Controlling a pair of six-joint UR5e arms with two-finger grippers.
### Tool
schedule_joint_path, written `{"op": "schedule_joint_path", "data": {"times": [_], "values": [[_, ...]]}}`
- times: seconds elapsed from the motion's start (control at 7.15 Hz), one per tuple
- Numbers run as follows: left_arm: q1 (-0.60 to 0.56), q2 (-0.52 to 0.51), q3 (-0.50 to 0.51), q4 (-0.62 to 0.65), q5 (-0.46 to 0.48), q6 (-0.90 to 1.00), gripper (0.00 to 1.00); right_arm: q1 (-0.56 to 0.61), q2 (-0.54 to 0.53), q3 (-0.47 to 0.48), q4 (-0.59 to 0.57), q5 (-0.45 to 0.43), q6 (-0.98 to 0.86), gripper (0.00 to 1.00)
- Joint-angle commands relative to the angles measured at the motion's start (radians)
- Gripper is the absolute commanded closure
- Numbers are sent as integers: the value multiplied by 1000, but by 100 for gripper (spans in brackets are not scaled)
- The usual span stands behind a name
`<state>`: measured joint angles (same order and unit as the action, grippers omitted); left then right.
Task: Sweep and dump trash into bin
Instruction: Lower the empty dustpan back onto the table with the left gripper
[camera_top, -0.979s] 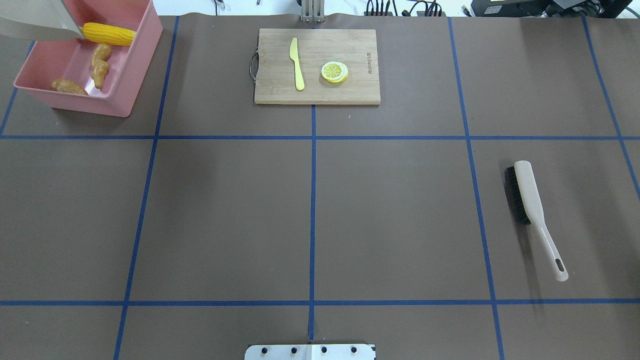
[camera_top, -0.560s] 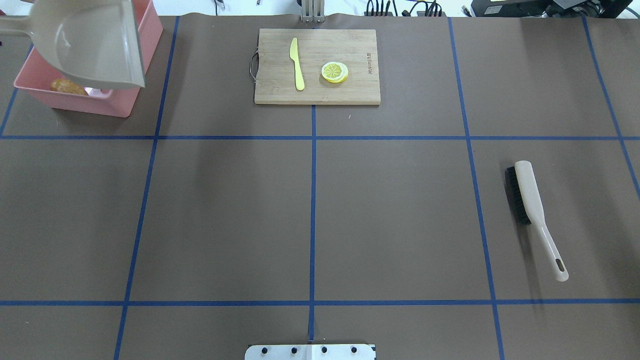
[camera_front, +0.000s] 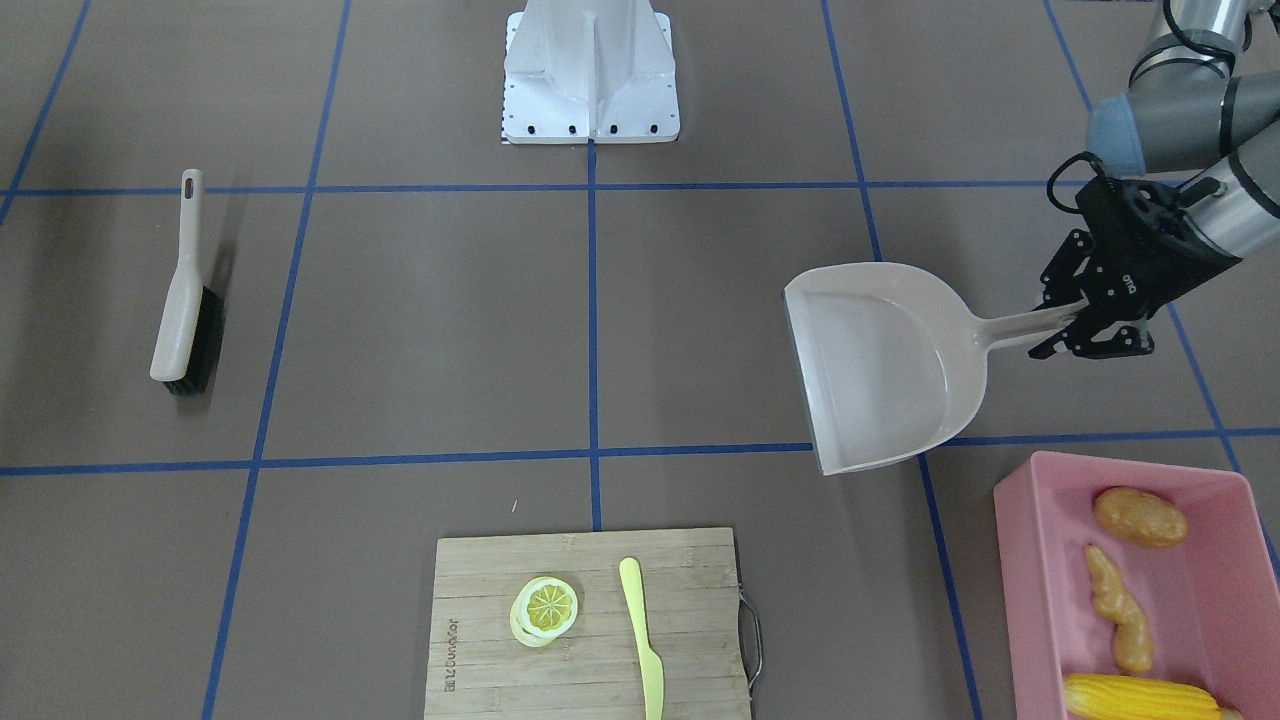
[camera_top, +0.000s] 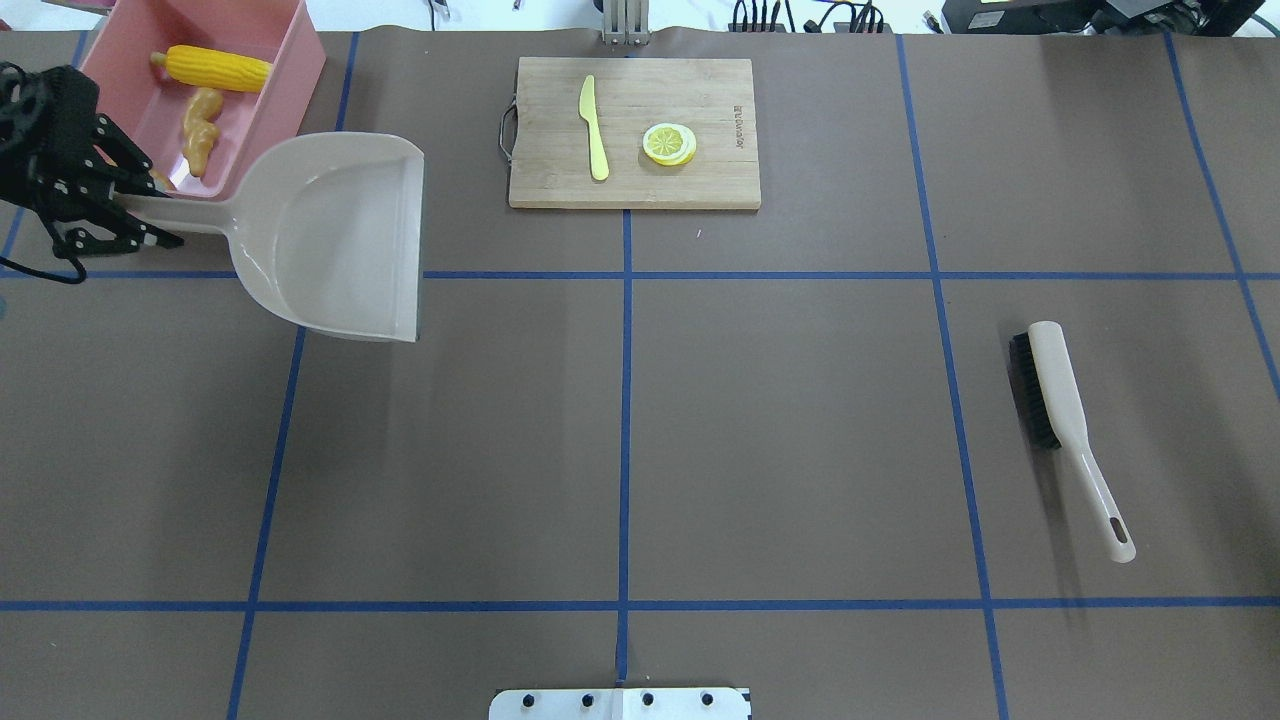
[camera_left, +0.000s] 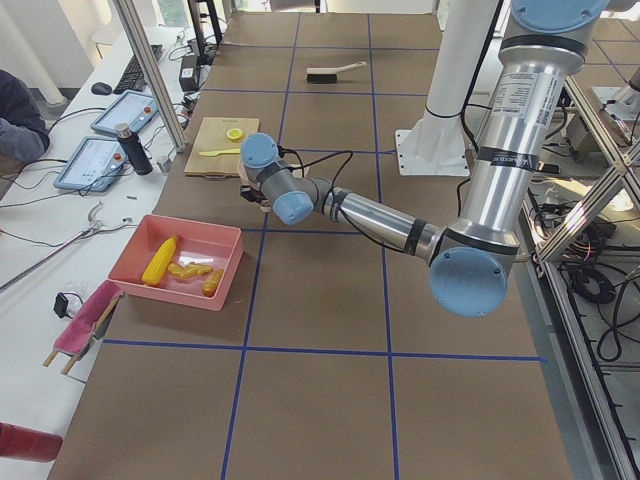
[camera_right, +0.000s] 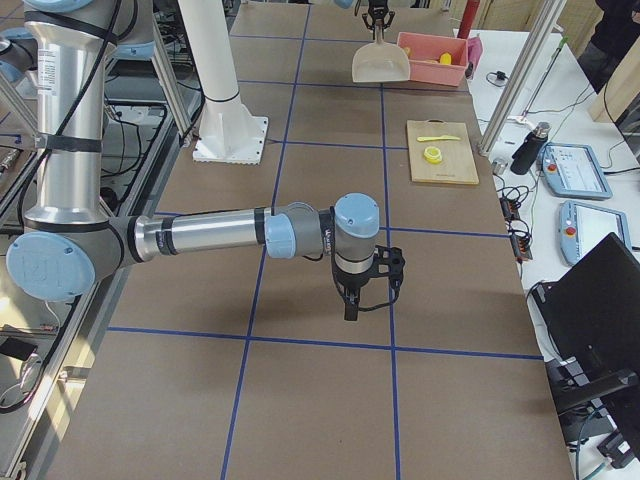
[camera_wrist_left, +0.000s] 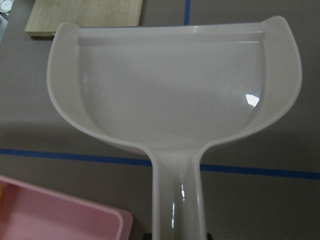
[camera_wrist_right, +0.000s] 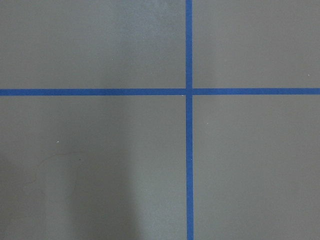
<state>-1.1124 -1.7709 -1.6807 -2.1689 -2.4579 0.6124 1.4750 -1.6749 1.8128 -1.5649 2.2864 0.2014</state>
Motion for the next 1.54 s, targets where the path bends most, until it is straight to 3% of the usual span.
{"op": "schedule_joint_path", "data": {"times": [0.0,0.42,0.98,1.12,1.26,1.4], "values": [[174,27,-1,-249,99,-243,100,-1,-5,-4,5,5,1,0],[328,12,1,-287,275,-318,100,2,-19,-9,8,-8,-5,0],[378,-1,-2,-286,280,-318,97,10,-19,-12,8,2,-5,0],[379,1,-5,-284,286,-318,36,10,-19,-12,8,2,-5,0],[379,1,-5,-292,298,-319,1,10,-17,-10,8,2,-5,0],[379,1,-7,-293,297,-319,1,10,-19,-12,8,2,-4,0]]}}
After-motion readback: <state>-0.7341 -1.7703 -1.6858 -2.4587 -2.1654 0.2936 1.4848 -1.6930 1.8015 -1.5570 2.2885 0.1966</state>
